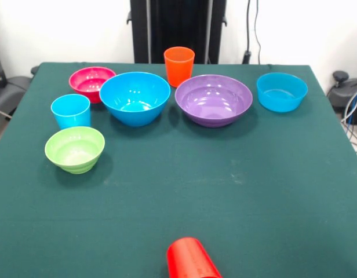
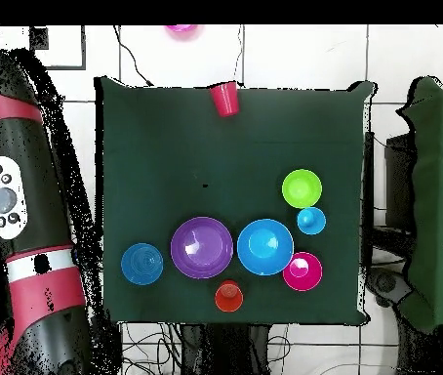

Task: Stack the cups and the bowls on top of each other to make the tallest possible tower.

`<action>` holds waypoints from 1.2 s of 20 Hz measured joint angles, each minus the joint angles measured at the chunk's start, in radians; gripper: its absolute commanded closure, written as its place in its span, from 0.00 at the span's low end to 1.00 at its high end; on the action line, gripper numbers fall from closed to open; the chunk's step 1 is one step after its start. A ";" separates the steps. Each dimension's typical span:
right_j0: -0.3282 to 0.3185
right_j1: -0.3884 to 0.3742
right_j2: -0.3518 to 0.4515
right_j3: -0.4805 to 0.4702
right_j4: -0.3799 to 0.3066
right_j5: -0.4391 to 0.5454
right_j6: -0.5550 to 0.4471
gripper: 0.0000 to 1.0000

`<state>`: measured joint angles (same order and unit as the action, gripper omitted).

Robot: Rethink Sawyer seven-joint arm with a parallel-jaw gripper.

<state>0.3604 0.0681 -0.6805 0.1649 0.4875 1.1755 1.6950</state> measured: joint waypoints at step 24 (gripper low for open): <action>-0.104 -0.257 0.359 0.492 0.019 -0.290 0.000 0.00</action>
<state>0.2567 -0.1887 -0.3210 0.6573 0.5061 0.8852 1.6950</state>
